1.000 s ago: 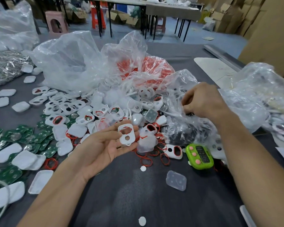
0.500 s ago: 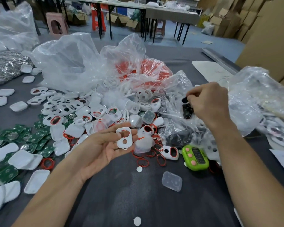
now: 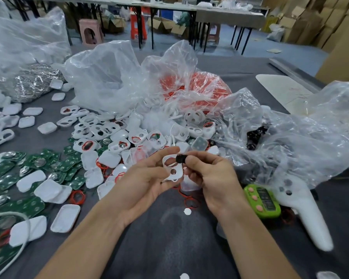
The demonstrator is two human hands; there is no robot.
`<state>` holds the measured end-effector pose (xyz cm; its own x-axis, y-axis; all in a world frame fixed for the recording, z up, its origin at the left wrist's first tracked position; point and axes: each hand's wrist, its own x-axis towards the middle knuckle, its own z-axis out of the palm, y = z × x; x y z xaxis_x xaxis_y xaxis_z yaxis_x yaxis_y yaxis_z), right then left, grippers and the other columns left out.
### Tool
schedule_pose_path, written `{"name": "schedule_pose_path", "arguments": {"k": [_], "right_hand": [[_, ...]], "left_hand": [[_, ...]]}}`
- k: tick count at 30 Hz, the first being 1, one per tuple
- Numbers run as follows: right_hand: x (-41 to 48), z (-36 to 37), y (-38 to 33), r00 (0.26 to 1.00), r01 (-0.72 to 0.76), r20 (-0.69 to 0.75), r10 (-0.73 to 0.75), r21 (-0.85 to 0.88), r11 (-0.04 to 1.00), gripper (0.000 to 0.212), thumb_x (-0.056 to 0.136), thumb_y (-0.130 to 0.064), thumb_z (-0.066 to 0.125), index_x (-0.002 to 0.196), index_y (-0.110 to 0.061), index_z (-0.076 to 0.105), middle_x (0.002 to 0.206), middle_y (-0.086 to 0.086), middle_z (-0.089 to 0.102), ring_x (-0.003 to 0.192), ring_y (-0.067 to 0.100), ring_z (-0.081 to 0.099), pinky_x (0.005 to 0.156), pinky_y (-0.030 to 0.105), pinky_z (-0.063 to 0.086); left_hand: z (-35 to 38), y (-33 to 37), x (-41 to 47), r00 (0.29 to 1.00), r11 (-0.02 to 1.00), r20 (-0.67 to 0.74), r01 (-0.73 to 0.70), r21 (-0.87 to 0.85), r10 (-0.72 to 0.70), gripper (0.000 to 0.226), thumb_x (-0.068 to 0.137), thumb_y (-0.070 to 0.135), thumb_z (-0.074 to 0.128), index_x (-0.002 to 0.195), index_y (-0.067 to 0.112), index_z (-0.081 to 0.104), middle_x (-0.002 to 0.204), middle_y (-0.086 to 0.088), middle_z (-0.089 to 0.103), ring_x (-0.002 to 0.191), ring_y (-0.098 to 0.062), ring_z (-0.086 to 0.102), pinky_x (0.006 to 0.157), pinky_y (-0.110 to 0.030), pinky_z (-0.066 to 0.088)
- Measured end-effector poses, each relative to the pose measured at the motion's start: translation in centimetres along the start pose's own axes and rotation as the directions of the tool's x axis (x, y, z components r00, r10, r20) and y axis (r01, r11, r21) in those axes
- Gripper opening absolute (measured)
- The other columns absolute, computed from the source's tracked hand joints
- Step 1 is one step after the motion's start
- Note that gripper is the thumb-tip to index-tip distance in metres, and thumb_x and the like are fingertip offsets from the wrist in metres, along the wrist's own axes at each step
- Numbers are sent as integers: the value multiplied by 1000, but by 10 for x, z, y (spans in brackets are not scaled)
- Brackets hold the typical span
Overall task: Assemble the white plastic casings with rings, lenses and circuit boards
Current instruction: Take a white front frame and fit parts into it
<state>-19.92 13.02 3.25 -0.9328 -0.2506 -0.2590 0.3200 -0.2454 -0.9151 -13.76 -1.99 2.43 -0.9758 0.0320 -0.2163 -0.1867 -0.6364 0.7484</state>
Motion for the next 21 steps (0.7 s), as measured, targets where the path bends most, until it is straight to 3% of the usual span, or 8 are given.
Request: {"name": "schedule_pose_path", "arguments": {"k": [4, 6, 10, 14, 18, 21], "right_hand": [[-3, 0, 4, 995, 94, 39, -90, -132, 987, 26, 84, 7, 73, 75, -15, 82, 80, 12, 77, 59, 15, 62, 52, 20, 51], [-5, -1, 4, 976, 216, 45, -211, -217, 952, 26, 81, 6, 75, 76, -19, 82, 79, 7, 79, 63, 15, 71, 62, 25, 57], [-6, -3, 7, 855, 487, 93, -511, -485, 726, 19, 79, -5, 83, 81, -24, 83, 78, -12, 78, 76, 9, 76, 75, 27, 61], [-11, -2, 9, 787, 590, 188, -587, -505, 630, 20, 80, -2, 82, 84, -22, 83, 81, -16, 78, 77, 6, 75, 74, 17, 56], [-10, -4, 11, 742, 643, 225, -631, -507, 574, 17, 80, 0, 82, 86, -16, 83, 87, -14, 78, 83, 2, 74, 77, 13, 54], [-10, -5, 12, 707, 677, 247, -663, -507, 533, 18, 79, -2, 82, 87, -18, 83, 91, -15, 78, 87, 1, 74, 80, 15, 55]], "left_hand": [[0, -2, 1, 999, 999, -36, -20, 36, 21, 51, 91, -22, 43, 119, 8, 74, 128, -17, 70, 116, -31, 68, 102, -44, 54], [1, -2, 2, 998, 998, -54, -26, 54, 28, 51, 91, -23, 44, 116, 7, 75, 125, -16, 71, 112, -29, 69, 101, -43, 55], [1, -3, 3, 994, 995, -95, -41, 90, 50, 49, 90, -24, 47, 113, 7, 76, 113, -14, 74, 103, -25, 72, 96, -41, 57], [1, -4, 2, 993, 993, -89, -68, 96, 77, 51, 89, -25, 45, 113, 8, 75, 112, -16, 72, 102, -26, 71, 95, -41, 58], [0, -3, 2, 990, 989, -62, -118, 87, 124, 53, 87, -26, 45, 111, 9, 77, 123, -17, 71, 108, -27, 70, 98, -40, 56], [2, -3, 1, 985, 985, -56, -157, 76, 162, 48, 76, -19, 57, 107, 10, 79, 124, -16, 72, 109, -24, 71, 98, -37, 57]]}}
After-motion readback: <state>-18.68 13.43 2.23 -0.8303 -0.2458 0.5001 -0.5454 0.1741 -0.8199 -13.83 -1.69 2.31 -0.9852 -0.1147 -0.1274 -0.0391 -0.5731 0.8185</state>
